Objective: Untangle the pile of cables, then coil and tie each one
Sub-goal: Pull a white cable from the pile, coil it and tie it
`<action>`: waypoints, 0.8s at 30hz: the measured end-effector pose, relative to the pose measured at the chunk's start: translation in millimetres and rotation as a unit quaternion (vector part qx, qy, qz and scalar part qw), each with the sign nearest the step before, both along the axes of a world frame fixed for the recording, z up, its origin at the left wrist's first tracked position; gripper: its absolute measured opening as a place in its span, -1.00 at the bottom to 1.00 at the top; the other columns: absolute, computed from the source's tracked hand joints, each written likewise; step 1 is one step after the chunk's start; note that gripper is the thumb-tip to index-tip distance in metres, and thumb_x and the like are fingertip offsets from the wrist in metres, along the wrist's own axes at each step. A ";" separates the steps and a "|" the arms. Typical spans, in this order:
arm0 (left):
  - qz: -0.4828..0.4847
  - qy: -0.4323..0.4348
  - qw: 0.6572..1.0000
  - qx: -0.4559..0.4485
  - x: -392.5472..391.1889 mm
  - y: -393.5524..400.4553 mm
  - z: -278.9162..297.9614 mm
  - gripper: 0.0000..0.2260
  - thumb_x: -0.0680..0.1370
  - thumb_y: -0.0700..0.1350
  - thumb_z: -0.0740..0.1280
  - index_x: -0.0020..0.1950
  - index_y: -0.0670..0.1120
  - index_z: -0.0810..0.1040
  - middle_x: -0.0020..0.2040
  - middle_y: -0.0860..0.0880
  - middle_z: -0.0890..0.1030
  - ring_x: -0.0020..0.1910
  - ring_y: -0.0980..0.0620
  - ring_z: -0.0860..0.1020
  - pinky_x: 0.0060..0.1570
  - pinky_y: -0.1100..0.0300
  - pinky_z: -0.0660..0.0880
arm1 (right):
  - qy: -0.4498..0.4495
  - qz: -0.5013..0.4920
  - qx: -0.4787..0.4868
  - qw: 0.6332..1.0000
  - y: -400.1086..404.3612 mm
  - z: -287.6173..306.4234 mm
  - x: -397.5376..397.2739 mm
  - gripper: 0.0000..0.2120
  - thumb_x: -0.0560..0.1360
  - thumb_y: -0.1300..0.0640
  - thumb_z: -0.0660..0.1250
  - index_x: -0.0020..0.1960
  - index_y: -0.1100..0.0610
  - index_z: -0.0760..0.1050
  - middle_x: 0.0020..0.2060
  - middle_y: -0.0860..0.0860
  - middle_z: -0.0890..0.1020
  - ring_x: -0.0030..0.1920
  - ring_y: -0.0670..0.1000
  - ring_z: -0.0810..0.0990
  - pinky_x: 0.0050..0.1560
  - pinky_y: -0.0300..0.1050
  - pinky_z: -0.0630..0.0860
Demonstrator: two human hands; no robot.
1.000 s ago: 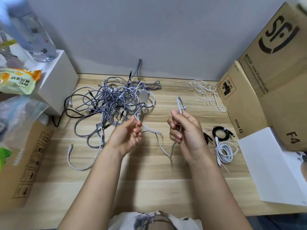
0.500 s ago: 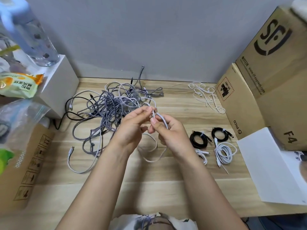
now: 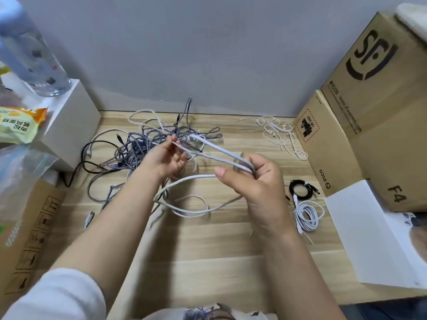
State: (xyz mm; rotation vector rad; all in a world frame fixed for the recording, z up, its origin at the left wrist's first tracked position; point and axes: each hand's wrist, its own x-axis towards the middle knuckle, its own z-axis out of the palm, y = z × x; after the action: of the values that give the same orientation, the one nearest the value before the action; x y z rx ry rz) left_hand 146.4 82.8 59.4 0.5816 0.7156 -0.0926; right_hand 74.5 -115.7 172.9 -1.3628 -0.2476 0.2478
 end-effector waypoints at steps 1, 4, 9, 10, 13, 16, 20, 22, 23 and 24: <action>-0.002 -0.020 1.000 0.001 0.6 -2.5 2.7 -0.76 0.64 -0.07 0.12 -0.21 0.01 0.42 -0.52 0.09 0.51 -0.57 0.18 0.49 -0.51 0.36 0.47 | 0.006 -0.009 -0.005 1.000 1.7 -3.8 2.4 -0.60 0.25 0.29 0.40 -0.46 0.03 0.18 -0.56 -0.13 0.20 -0.50 -0.15 0.16 -0.46 -0.35 0.18; -0.029 -0.102 0.994 -0.001 -3.1 -10.4 15.6 -0.92 0.51 -0.10 0.21 -0.17 -0.02 0.45 -0.48 0.10 0.51 -0.50 0.20 0.49 -0.44 0.33 0.48 | 0.047 -0.026 -0.027 0.998 10.0 -17.9 16.2 -0.67 0.29 0.20 0.42 -0.45 0.05 0.27 -0.54 -0.12 0.23 -0.51 -0.18 0.17 -0.49 -0.39 0.15; -0.100 -0.216 0.971 0.019 -16.9 -19.2 19.0 -0.60 0.31 -0.14 0.49 0.09 -0.07 0.46 -0.39 0.01 0.53 -0.43 0.13 0.51 -0.36 0.29 0.52 | 0.132 -0.018 -0.082 0.988 37.9 -48.0 44.2 -0.65 0.60 0.12 0.18 -0.36 0.13 0.32 -0.57 -0.03 0.33 -0.65 -0.20 0.21 -0.60 -0.42 0.14; -0.122 -0.235 0.964 0.036 -18.6 -19.3 16.5 -0.46 0.21 -0.13 0.58 0.11 -0.07 0.45 -0.37 -0.02 0.55 -0.42 0.08 0.53 -0.36 0.25 0.53 | 0.140 -0.001 -0.087 0.986 44.1 -51.3 48.6 -0.65 0.61 0.11 0.14 -0.34 0.14 0.35 -0.60 -0.06 0.37 -0.68 -0.21 0.24 -0.63 -0.42 0.16; -0.147 -0.263 0.949 0.094 -22.0 -22.0 14.2 -0.42 0.11 -0.15 0.63 0.04 -0.11 0.45 -0.37 -0.06 0.59 -0.46 0.01 0.57 -0.43 0.23 0.52 | 0.136 0.056 -0.148 0.978 55.6 -54.7 54.4 -0.65 0.61 0.05 0.15 -0.34 0.09 0.38 -0.54 -0.03 0.39 -0.70 -0.20 0.27 -0.65 -0.41 0.17; -0.129 -0.218 0.951 0.178 -20.1 -24.3 13.7 -0.73 0.31 -0.38 0.38 -0.09 -0.13 0.45 -0.35 0.04 0.63 -0.40 0.17 0.58 -0.43 0.37 0.47 | 0.093 0.075 -0.176 0.977 56.8 -60.2 56.5 -0.64 0.59 0.14 0.22 -0.39 0.07 0.34 -0.67 -0.14 0.39 -0.67 -0.23 0.33 -0.60 -0.42 0.24; -0.146 -0.167 0.971 0.092 -17.8 -15.6 -0.4 -0.89 0.40 -0.12 0.33 -0.11 -0.05 0.60 -0.25 0.10 0.64 -0.26 0.15 0.56 -0.24 0.28 0.51 | 0.104 0.085 -0.132 0.982 56.4 -58.2 53.5 -0.61 0.61 0.22 0.15 -0.39 0.12 0.41 -0.66 -0.14 0.45 -0.61 -0.24 0.40 -0.52 -0.47 0.28; -0.158 -0.137 0.978 0.010 -16.1 -6.8 -11.8 -0.77 0.25 0.02 0.52 -0.15 -0.03 0.69 -0.19 0.10 0.66 -0.23 0.16 0.60 -0.16 0.23 0.52 | 0.130 0.082 -0.076 0.985 52.7 -49.7 50.6 -0.57 0.61 0.26 0.13 -0.43 0.12 0.38 -0.68 -0.12 0.41 -0.63 -0.23 0.38 -0.52 -0.48 0.29; -0.152 -0.130 0.979 -0.019 -14.2 -2.7 -17.6 -0.69 0.15 0.00 0.60 -0.16 -0.03 0.70 -0.17 0.09 0.67 -0.23 0.16 0.61 -0.17 0.22 0.55 | 0.136 0.078 -0.058 0.986 49.1 -43.1 48.3 -0.52 0.61 0.29 0.13 -0.48 0.09 0.36 -0.70 -0.12 0.37 -0.65 -0.22 0.34 -0.54 -0.48 0.27; -0.133 -0.118 0.983 -0.048 -11.3 1.8 -24.6 -0.63 0.09 -0.06 0.65 -0.17 -0.04 0.69 -0.18 0.07 0.67 -0.25 0.14 0.62 -0.19 0.19 0.57 | 0.134 0.075 -0.048 0.987 44.2 -39.4 47.1 -0.46 0.60 0.31 0.14 -0.55 0.04 0.35 -0.70 -0.13 0.33 -0.66 -0.22 0.31 -0.56 -0.47 0.25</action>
State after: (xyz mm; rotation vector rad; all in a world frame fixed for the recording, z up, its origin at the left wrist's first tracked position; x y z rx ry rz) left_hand 135.1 84.6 34.8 0.5821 0.3981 -0.3000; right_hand 121.5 -71.5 133.4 -1.3906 -0.1134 0.5714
